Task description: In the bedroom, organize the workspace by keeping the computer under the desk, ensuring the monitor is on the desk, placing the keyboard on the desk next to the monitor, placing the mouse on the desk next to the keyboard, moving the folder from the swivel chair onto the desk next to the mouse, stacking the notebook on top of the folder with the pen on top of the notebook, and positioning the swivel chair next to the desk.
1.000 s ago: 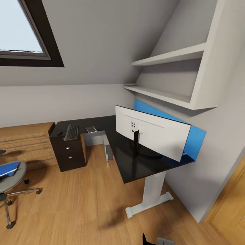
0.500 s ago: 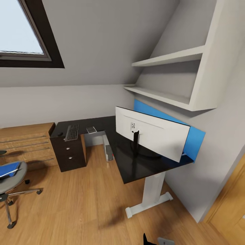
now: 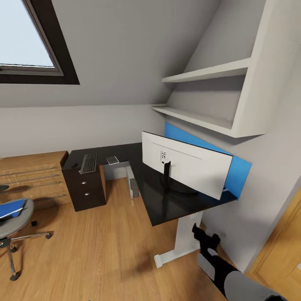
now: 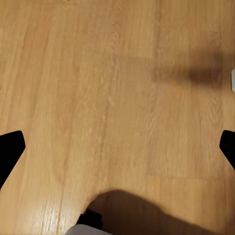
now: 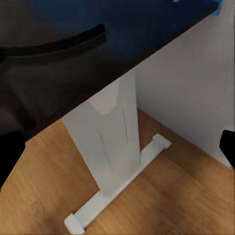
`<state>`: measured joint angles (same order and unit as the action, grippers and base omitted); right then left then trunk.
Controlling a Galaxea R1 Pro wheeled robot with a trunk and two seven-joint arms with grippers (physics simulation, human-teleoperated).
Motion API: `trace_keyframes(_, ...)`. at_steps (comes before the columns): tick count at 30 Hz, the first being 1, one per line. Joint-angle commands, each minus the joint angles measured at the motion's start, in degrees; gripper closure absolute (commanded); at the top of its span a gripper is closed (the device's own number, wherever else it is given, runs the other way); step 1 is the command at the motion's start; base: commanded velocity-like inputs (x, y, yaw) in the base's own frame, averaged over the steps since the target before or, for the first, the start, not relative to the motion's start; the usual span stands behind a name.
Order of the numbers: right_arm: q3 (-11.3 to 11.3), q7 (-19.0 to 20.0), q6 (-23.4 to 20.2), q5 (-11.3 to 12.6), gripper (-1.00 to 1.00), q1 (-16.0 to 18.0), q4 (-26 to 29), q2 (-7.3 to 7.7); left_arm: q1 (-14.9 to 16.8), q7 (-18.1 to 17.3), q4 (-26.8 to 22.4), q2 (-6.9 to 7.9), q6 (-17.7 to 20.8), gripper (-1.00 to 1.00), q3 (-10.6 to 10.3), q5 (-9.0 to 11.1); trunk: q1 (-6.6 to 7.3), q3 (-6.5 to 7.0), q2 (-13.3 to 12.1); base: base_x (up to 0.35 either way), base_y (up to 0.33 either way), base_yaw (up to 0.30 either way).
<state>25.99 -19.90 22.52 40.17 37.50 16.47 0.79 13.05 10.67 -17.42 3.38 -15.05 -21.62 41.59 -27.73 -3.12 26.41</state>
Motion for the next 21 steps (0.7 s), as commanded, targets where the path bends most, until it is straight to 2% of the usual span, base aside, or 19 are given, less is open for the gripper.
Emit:
trace_keyframes(1, 0.47, -0.57, -1.41, 0.42, -1.0, 1.8, 0.11, 0.35, 0.04, 0.4, -0.07, 0.04, -0.25, -1.0, -0.5, 0.28, -0.03, -0.13, 0.12, 0.0, 0.0, 0.0)
trace_keyframes(4, 0.52, -0.79, -5.36, 0.08, -1.0, 5.25, 0.23, 0.71, 0.04, 0.37, -0.07, 0.04, -0.38, -1.0, -0.55, 0.22, -0.03, -0.13, 0.12, 0.0, 0.0, 0.0)
trace_keyframes(8, 0.57, 0.29, -16.04, -1.07, -1.0, 10.4, 0.29, 1.82, 0.04, 0.33, -0.07, 0.07, -0.83, -1.0, -0.56, 0.16, -0.03, -0.13, 0.12, 0.0, 0.0, 0.0)
trace_keyframes(9, 0.56, 0.74, -20.58, -1.24, -1.0, 11.21, 0.31, 2.16, 0.04, 0.35, -0.07, 0.06, -1.68, -1.0, -0.54, 0.16, -0.03, -0.13, 0.12, 0.0, 0.0, 0.0)
trace_keyframes(13, 0.51, 1.09, -25.68, -1.21, -1.0, 11.92, 0.23, 2.54, 0.04, 0.4, -0.07, 0.05, -3.72, -1.0, -0.62, 0.16, -0.03, -0.13, 0.12, 0.0, 0.0, 0.0)
trace_keyframes(15, 0.58, 1.59, -25.98, -1.1, -1.0, 12.02, 0.06, 2.46, 0.04, 0.45, -0.07, 0.04, -4.04, -1.0, -0.62, 0.17, -0.03, -0.13, 0.12, 0.0, 0.0, 0.0)
trace_keyframes(21, 0.71, 2.19, -21.1, -1.18, -1.0, 12.06, -0.39, 2.48, 0.04, 0.49, -0.07, -0.02, -4.25, -1.0, -0.62, 0.18, -0.03, -0.13, 0.12, 0.0, 0.0, 0.0)
